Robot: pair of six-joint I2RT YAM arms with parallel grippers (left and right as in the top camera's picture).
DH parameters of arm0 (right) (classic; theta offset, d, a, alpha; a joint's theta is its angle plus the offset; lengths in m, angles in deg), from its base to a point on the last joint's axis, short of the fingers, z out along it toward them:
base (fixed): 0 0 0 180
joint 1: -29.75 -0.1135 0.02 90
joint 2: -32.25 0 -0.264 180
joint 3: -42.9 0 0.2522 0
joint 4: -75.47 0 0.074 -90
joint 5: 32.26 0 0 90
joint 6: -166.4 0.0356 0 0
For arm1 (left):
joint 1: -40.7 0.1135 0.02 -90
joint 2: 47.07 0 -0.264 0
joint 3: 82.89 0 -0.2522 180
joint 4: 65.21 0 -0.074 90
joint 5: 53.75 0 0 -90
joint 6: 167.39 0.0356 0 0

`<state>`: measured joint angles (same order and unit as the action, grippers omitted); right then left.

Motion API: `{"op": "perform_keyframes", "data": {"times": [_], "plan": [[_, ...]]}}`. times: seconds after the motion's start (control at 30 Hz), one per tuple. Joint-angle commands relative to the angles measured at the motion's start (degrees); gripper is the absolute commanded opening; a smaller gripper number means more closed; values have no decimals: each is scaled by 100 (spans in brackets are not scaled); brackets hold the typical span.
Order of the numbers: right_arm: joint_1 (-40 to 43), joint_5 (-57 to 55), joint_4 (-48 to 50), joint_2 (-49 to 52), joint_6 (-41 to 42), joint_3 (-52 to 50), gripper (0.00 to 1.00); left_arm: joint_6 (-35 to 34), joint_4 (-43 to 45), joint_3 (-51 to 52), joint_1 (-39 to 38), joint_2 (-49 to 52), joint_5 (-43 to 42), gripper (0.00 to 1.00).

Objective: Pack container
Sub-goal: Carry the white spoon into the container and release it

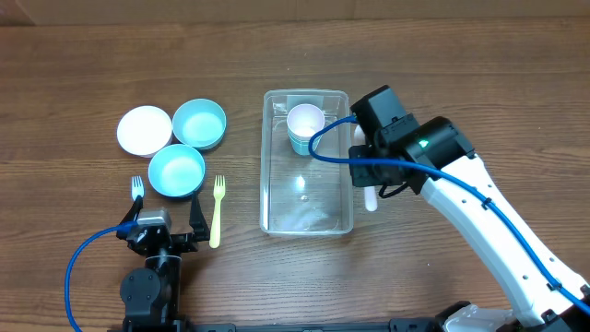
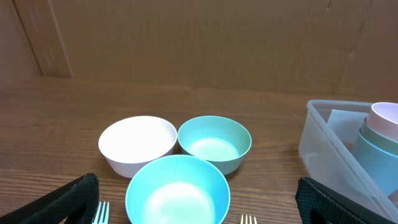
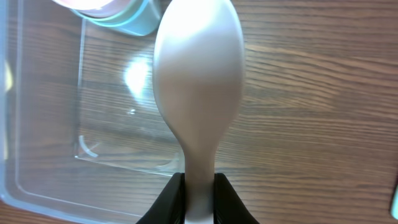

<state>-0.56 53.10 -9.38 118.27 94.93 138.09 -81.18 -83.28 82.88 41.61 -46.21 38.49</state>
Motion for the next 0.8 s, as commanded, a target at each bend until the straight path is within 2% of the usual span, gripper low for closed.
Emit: {"op": "perform_keyframes", "data": {"times": [0.0, 0.23, 0.53, 0.73, 0.77], "plan": [[-297, 24, 170, -17, 256, 151, 13, 146, 22, 20, 72, -55, 48, 100], [-691, 24, 855, -4, 258, -83, 17, 146, 22, 20, 72, -55, 50, 100], [-715, 24, 1582, 310, 258, -896, 17, 146, 22, 20, 72, -55, 48, 100], [-715, 26, 1659, 533, 262, -953, 17, 146, 22, 20, 72, -55, 50, 100], [-715, 26, 1659, 535, 264, -953, 21, 146, 22, 20, 72, -55, 50, 100]]}}
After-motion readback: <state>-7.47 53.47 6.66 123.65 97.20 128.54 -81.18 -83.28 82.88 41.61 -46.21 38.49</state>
